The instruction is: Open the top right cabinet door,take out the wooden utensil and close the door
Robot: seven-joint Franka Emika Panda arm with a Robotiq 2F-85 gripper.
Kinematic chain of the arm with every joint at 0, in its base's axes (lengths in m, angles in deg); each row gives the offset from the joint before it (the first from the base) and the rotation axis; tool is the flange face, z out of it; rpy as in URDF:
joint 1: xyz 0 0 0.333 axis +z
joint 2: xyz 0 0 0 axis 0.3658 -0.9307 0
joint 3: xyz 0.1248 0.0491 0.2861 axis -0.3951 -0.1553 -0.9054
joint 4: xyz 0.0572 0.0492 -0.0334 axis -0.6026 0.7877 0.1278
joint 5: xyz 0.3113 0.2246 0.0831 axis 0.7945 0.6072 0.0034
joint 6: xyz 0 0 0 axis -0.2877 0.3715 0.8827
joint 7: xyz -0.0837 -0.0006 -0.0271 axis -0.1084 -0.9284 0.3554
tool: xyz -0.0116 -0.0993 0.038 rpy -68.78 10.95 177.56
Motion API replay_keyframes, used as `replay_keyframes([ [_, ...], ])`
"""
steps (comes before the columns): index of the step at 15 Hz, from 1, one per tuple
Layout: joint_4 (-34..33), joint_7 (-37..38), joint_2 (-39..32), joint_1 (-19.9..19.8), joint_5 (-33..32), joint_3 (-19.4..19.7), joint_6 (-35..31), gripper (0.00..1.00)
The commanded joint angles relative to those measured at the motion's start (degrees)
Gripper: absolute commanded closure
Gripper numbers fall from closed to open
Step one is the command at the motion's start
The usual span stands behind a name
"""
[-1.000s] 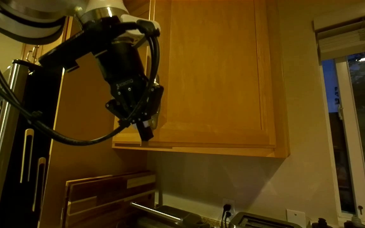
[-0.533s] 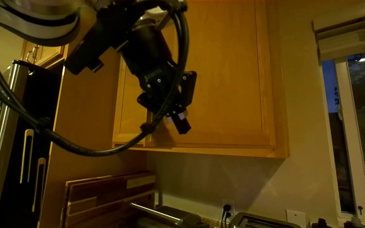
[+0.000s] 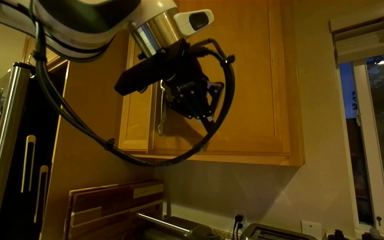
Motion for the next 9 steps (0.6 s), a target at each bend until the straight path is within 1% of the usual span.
replay_keyframes([
  [1,-0.76,-3.73,-0.19,4.27,4.2,-0.82,-2.11,1.0],
  [5,-1.31,-5.76,-0.82,8.47,6.25,-3.26,-2.33,1.0],
  [9,-2.76,-7.58,-3.89,12.82,7.27,-5.76,-3.19,1.0],
])
